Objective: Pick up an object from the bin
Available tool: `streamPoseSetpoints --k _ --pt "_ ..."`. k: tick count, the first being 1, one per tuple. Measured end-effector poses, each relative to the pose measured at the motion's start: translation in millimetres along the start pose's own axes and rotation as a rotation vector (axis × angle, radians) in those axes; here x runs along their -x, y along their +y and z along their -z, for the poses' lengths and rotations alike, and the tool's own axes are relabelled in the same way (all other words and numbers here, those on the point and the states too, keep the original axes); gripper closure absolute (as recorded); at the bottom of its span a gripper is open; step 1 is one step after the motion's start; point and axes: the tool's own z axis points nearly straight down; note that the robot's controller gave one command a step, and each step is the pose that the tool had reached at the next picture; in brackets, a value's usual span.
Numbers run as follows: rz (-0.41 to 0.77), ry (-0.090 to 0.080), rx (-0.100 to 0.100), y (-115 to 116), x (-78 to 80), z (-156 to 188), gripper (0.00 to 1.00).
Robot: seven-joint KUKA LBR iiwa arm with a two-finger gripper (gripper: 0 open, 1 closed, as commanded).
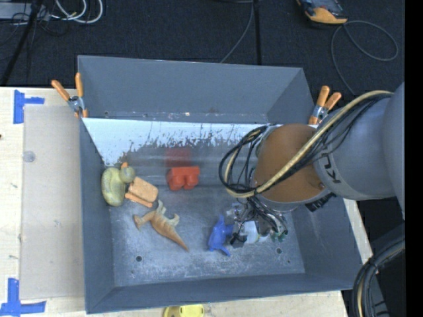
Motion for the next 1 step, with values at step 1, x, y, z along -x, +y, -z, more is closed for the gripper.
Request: streamPoseSetpoints --k 1 --pt "0.002 0.001 0.000 1.8 14.4 70.5 1.00"
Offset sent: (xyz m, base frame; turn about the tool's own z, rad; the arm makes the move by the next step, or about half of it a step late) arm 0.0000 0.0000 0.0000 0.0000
